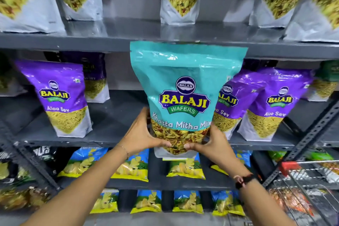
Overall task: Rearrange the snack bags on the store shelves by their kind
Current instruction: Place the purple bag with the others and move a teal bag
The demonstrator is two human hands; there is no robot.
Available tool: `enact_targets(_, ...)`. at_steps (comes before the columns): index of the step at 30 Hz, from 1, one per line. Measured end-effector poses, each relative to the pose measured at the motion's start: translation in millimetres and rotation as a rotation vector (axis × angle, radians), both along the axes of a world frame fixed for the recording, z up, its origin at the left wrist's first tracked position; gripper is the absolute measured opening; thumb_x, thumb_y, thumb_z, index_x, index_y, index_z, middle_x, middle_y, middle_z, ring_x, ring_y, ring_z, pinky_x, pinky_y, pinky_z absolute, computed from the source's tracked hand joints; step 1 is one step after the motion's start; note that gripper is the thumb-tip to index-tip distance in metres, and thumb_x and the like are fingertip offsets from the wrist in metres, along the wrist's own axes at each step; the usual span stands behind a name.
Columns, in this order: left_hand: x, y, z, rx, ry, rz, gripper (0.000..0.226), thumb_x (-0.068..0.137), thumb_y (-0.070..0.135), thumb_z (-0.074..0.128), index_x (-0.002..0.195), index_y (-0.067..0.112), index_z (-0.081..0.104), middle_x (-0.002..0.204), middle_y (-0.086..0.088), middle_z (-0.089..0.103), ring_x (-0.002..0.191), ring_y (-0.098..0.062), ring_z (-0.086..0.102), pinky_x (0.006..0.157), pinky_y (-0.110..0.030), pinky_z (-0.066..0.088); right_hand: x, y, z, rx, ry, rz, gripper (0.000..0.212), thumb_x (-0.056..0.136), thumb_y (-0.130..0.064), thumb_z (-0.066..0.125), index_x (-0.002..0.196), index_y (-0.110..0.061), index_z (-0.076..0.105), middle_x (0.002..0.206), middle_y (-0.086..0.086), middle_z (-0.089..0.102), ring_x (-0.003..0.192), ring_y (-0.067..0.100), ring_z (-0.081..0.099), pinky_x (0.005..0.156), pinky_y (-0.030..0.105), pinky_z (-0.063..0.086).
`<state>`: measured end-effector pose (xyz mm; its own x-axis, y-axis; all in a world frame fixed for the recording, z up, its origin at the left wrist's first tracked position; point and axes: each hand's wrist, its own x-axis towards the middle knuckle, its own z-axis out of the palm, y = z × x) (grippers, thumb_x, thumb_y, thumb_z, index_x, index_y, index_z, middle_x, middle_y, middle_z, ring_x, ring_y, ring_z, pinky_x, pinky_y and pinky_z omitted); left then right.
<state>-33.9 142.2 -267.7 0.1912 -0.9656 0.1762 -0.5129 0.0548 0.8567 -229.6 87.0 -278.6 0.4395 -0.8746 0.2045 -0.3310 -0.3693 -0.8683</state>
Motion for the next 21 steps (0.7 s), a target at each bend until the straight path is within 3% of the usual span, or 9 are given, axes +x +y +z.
enact_targets(2, -2, 1, 24, -0.080, 0.005, -0.015, 0.076, 0.031, 0.038, 0.085, 0.090, 0.041, 0.036, 0.101, 0.025, 0.050, 0.098, 0.006, 0.052, 0.086, -0.027, 0.049, -8, 2, 30, -0.106, 0.007, -0.033, 0.062, 0.052, -0.016, 0.085, 0.103, -0.023, 0.052, 0.089, -0.020, 0.056, 0.083, -0.001, 0.057, 0.064, 0.001, 0.042)
enact_targets(4, -3, 0, 55, -0.172, -0.007, -0.014, 0.075, 0.029, 0.048, 0.079, 0.090, 0.042, 0.037, 0.103, 0.025, 0.051, 0.101, 0.002, 0.052, 0.089, -0.032, 0.046, -15, 2, 65, -0.195, -0.015, -0.043, 0.064, 0.051, -0.017, 0.085, 0.105, -0.020, 0.052, 0.087, -0.021, 0.055, 0.075, -0.017, 0.054, 0.060, -0.005, 0.037)
enact_targets(7, -3, -8, 112, -0.309, -0.056, 0.004, 0.070, 0.027, 0.054, 0.075, 0.085, 0.043, 0.038, 0.097, 0.025, 0.052, 0.094, 0.004, 0.052, 0.083, -0.024, 0.046, -18, -3, 122, -0.254, -0.103, -0.029, 0.067, 0.048, -0.022, 0.086, 0.102, -0.024, 0.046, 0.086, -0.025, 0.056, 0.070, -0.026, 0.052, 0.066, -0.005, 0.041)
enact_targets(10, -3, -20, 171, -0.412, -0.069, -0.025, 0.067, 0.034, 0.054, 0.083, 0.083, 0.039, 0.040, 0.092, 0.021, 0.053, 0.088, 0.005, 0.052, 0.077, -0.010, 0.044, -12, -17, 174, -0.286, -0.218, -0.024, 0.075, 0.043, -0.040, 0.082, 0.105, -0.012, 0.050, 0.099, -0.003, 0.068, 0.084, -0.001, 0.063, 0.083, 0.022, 0.053)
enact_targets(12, -1, -34, 202, -0.448, -0.043, -0.015, 0.063, 0.037, 0.049, 0.082, 0.083, 0.037, 0.041, 0.091, 0.020, 0.053, 0.089, -0.004, 0.055, 0.077, -0.007, 0.044, -6, -31, 202, -0.344, -0.255, -0.039, 0.078, 0.047, -0.044, 0.084, 0.107, -0.008, 0.051, 0.108, 0.008, 0.068, 0.094, 0.014, 0.065, 0.088, 0.035, 0.053)
enact_targets(15, 6, -61, 229, -0.488, 0.037, 0.015, 0.078, 0.033, 0.051, 0.083, 0.098, 0.030, 0.046, 0.099, 0.010, 0.057, 0.102, -0.014, 0.054, 0.090, -0.025, 0.044, 6, -58, 233, -0.416, -0.286, -0.062, 0.068, 0.056, -0.035, 0.081, 0.110, -0.008, 0.051, 0.113, 0.010, 0.064, 0.101, 0.017, 0.061, 0.092, 0.038, 0.050)
enact_targets(18, 12, -88, 239, -0.494, 0.203, 0.028, 0.107, 0.027, 0.051, 0.084, 0.116, 0.008, 0.044, 0.113, -0.007, 0.060, 0.106, -0.019, 0.057, 0.086, -0.027, 0.047, 22, -87, 249, -0.442, -0.298, -0.099, 0.063, 0.063, -0.028, 0.078, 0.114, -0.007, 0.049, 0.118, 0.011, 0.061, 0.109, 0.021, 0.057, 0.097, 0.038, 0.047)
enact_targets(21, 17, -110, 233, -0.476, 0.306, 0.043, 0.087, 0.047, 0.029, 0.078, 0.120, 0.001, 0.040, 0.126, -0.019, 0.055, 0.112, -0.024, 0.053, 0.090, -0.032, 0.046, 36, -112, 245, -0.380, -0.317, -0.091, 0.061, 0.065, -0.025, 0.078, 0.114, -0.007, 0.046, 0.121, 0.013, 0.059, 0.111, 0.022, 0.055, 0.098, 0.040, 0.045)
